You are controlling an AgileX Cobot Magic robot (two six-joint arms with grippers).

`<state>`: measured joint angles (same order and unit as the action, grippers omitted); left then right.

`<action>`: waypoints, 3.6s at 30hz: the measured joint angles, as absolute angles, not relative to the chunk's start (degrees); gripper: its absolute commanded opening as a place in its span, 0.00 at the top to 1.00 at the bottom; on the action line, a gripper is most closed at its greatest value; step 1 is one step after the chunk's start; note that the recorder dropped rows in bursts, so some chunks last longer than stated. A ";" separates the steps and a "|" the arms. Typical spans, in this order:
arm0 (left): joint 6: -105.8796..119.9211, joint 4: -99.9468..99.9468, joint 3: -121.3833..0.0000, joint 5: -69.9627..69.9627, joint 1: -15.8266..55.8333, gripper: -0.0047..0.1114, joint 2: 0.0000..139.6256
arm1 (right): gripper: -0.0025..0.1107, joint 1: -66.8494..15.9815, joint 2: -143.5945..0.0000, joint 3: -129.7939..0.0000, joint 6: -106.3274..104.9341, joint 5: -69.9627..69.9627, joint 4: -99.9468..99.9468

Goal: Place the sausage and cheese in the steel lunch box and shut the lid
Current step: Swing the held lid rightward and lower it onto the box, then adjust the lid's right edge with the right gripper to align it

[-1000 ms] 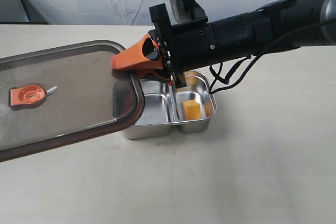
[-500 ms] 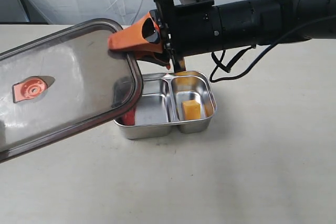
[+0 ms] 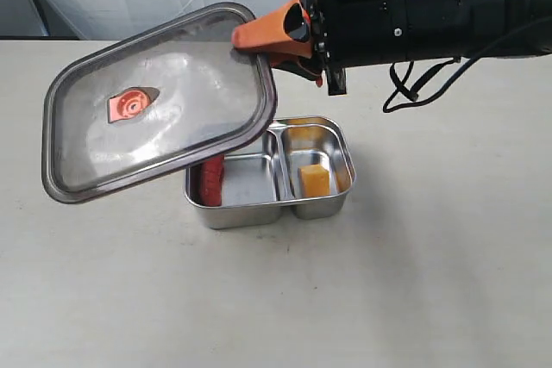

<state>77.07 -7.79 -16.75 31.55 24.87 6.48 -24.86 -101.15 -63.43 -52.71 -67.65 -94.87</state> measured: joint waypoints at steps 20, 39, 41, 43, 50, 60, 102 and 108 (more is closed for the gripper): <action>74.15 -6.06 -16.75 31.05 24.87 0.45 6.38 | 0.98 -13.99 -106.13 -63.43 -45.20 -61.62 -82.14; 73.98 -6.06 -16.75 30.78 24.87 0.45 6.38 | 0.98 -11.30 -111.10 -63.43 -45.58 -59.39 -77.94; 73.98 -6.06 -16.75 30.78 24.87 0.45 6.38 | 0.98 -10.94 -111.10 -63.43 -45.58 -59.18 -76.73; 73.98 -6.06 -16.75 30.78 24.87 0.45 6.38 | 0.98 -10.82 -111.10 -63.43 -45.58 -58.58 -75.82; 73.98 -6.06 -16.75 30.78 24.87 0.45 6.38 | 0.98 -10.59 -111.10 -63.43 -45.80 -58.06 -73.25; 73.98 -6.06 -16.75 30.68 24.87 0.45 6.38 | 0.98 -10.59 -111.10 -63.43 -55.69 -60.07 -76.25; 73.88 -6.15 -16.75 30.13 24.87 0.45 6.38 | 0.98 -10.69 -111.61 -63.43 -47.16 -59.42 -75.85; 73.88 -6.15 -16.75 30.13 24.87 0.45 6.38 | 0.98 -11.28 -111.61 -63.43 -49.69 -58.72 -75.85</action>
<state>73.88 -6.15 -16.75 30.13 24.87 6.38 -11.28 -111.61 -63.43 -49.69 -58.72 -75.85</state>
